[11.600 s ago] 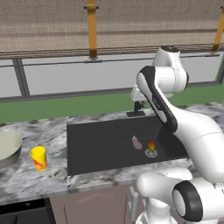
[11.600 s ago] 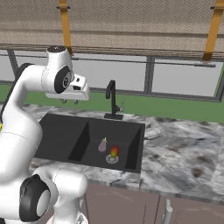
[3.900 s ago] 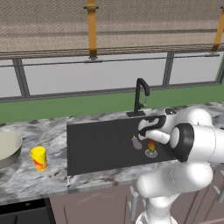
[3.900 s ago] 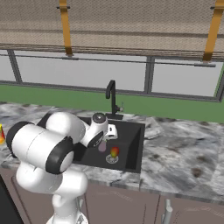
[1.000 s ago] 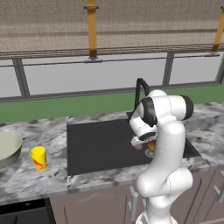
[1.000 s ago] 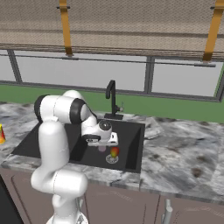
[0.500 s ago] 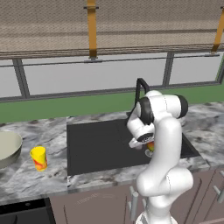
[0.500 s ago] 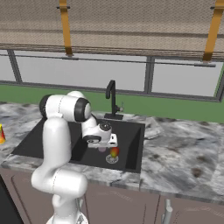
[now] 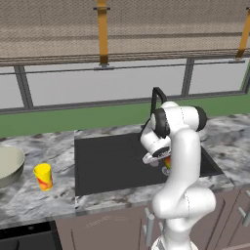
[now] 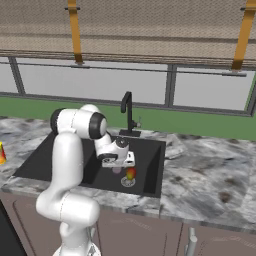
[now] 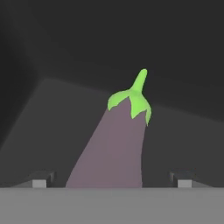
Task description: Remove the mango and eggplant from the sink. Then move the bowl and cup from the counter to the sink for washing.
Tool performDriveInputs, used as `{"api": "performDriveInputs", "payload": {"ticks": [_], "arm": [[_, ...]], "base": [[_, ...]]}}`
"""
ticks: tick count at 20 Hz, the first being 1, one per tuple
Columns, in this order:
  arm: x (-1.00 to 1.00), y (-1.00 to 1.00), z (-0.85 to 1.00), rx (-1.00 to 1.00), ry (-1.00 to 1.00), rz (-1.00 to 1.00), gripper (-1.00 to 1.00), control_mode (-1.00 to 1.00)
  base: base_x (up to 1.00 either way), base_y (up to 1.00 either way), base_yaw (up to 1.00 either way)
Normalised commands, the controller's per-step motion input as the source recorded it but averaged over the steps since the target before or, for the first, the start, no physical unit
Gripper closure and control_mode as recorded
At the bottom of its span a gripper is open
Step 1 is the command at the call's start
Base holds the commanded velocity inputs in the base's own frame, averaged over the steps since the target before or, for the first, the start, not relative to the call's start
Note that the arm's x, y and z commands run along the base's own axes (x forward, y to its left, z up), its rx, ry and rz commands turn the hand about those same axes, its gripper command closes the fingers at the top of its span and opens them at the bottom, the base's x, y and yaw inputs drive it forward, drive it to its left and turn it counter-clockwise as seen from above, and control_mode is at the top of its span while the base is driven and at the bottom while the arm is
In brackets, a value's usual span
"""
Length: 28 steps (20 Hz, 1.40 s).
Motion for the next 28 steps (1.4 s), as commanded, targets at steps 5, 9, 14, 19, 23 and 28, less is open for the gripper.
{"api": "performDriveInputs", "payload": {"ticks": [5, 9, 14, 19, 23, 28], "arm": [[0.08, 0.06, -0.23, 0.00, 0.09, 0.00, 1.00, -1.00], [0.00, 0.06, -0.25, 0.00, 0.17, 0.00, 1.00, -1.00], [0.02, 0.00, -0.09, 0.00, 0.07, 0.00, 1.00, -1.00], [-0.26, -0.03, 0.16, 0.11, 0.00, 0.00, 1.00, -1.00], [-0.32, -0.17, 0.27, 0.13, -0.04, 0.00, 1.00, -1.00], [-0.29, -0.21, 0.29, 0.13, -0.03, 0.00, 1.00, -1.00]], "base": [[0.00, 0.00, 0.00], [0.00, 0.00, 0.00], [0.00, 0.00, 0.00], [0.00, 0.00, 0.00], [0.00, 0.00, 0.00], [0.00, 0.00, 0.00]]}}
